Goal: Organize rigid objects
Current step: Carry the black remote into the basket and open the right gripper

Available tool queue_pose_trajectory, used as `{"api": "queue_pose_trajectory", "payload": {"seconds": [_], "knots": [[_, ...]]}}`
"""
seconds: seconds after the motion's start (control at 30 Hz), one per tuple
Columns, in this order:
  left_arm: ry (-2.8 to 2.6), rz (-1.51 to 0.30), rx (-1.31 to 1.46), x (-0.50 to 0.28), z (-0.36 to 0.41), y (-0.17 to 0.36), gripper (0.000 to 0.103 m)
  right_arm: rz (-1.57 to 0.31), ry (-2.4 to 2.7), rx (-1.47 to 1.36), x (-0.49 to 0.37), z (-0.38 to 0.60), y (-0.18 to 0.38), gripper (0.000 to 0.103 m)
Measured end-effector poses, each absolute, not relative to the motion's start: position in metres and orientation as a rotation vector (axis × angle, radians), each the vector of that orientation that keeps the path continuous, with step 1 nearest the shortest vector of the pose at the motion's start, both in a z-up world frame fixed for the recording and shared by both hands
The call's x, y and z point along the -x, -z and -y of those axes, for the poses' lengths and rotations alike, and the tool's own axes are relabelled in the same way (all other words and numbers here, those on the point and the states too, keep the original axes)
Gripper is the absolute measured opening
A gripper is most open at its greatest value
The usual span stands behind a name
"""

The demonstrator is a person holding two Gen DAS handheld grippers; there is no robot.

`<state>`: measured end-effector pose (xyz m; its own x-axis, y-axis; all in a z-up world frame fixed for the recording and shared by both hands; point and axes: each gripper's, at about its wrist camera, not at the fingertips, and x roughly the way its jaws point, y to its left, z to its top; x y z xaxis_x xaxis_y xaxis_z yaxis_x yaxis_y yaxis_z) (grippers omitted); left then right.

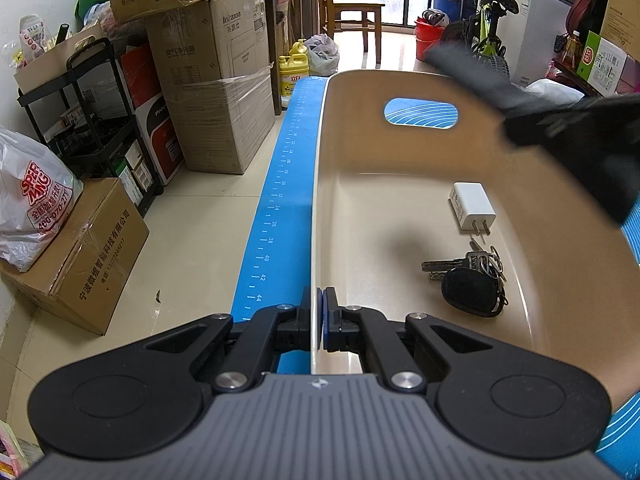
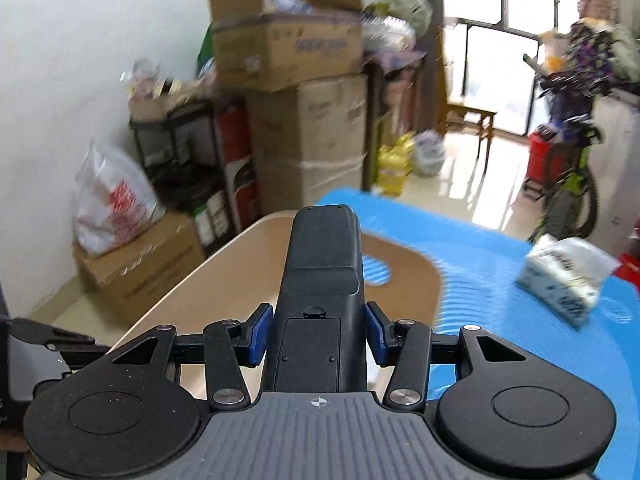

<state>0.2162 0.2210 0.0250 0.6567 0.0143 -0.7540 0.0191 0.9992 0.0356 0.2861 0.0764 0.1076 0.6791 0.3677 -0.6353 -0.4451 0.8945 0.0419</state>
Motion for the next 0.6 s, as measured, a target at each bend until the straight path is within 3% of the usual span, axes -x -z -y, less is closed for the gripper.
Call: {"api": "queue_pose_trajectory", "payload": {"seconds": [0.6], "knots": [[0.003, -0.853, -0.045, -0.216, -0.219, -0.025, 0.004, -1.060, -0.545, 0.343, -0.316, -0.157, -0.026, 0.053]]}}
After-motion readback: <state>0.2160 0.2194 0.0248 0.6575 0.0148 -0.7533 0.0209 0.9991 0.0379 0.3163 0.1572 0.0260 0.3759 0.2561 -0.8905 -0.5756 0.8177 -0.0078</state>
